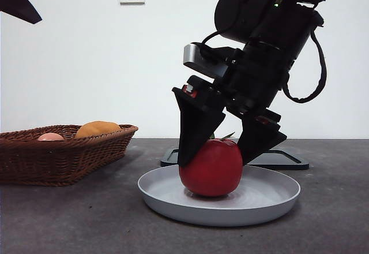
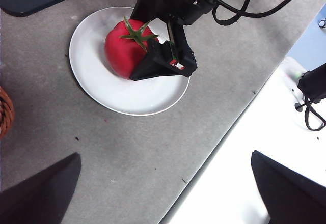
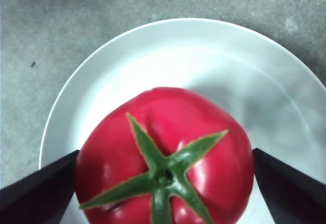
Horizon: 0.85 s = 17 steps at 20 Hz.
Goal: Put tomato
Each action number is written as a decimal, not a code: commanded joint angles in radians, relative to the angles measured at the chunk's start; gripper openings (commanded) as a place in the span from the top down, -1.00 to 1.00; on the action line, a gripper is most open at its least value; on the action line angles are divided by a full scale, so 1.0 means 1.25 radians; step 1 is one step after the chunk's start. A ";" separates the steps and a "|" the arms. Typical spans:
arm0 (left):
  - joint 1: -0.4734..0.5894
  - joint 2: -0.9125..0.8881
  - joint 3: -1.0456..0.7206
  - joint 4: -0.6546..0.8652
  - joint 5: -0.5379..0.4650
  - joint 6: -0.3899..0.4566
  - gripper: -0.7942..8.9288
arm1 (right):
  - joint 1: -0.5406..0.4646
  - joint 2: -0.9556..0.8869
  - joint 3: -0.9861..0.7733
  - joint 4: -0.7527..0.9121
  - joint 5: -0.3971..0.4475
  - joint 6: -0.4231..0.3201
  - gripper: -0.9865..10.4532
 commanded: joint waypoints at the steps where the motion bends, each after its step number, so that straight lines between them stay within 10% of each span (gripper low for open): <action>1: -0.005 0.006 0.019 0.009 0.005 0.009 -0.26 | 0.009 0.014 0.014 0.006 -0.001 0.013 0.14; 17: -0.005 0.006 0.019 0.008 0.005 0.009 -0.26 | -0.058 -0.051 0.194 -0.044 0.089 -0.005 0.28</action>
